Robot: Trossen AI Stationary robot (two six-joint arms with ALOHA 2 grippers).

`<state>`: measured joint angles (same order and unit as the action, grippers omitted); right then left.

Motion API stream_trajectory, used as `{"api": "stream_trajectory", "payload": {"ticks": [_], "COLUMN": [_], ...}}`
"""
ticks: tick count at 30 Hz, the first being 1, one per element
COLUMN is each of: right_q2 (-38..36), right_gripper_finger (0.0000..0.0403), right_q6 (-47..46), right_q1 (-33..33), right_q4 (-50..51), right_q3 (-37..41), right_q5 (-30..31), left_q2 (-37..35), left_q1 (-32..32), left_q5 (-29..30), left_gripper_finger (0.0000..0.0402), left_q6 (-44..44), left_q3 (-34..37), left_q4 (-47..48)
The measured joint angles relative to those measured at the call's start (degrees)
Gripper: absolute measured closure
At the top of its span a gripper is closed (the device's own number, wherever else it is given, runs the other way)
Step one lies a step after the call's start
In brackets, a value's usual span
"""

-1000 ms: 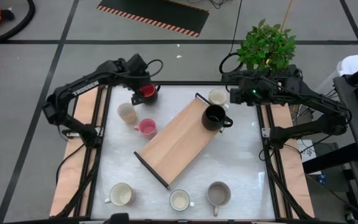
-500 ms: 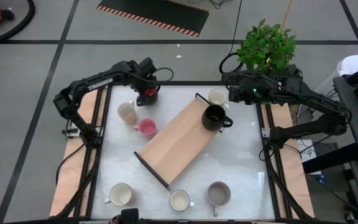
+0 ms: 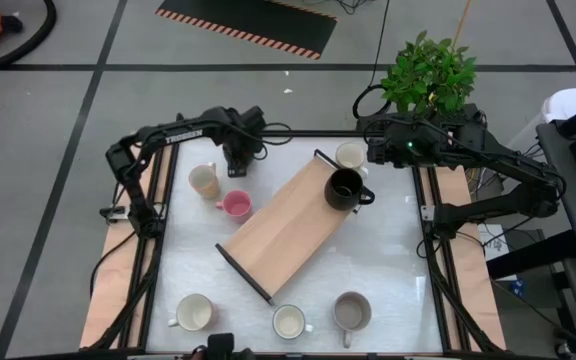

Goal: Place coffee mugs
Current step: Put the black mug on top of the shelf

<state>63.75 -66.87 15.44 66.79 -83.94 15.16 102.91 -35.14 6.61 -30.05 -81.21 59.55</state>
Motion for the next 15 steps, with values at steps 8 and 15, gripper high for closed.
{"api": "stream_trajectory", "payload": {"ticks": [8,15], "right_q2": [0.0,0.0], "right_gripper_finger": [0.0188,0.0188], "right_q6": [0.8,1.6], "right_q1": [0.0,0.0], "right_q4": [-1.9,-1.9], "right_q3": [0.0,0.0], "right_q5": [0.0,0.0], "left_q2": [4.2,3.8], "left_q1": [-0.1,1.0], "left_q5": [1.5,2.8], "left_gripper_finger": [0.0217,0.0371], "left_q6": [-0.5,-1.1], "left_q3": [0.0,0.1], "left_q4": [0.0,0.5]}}
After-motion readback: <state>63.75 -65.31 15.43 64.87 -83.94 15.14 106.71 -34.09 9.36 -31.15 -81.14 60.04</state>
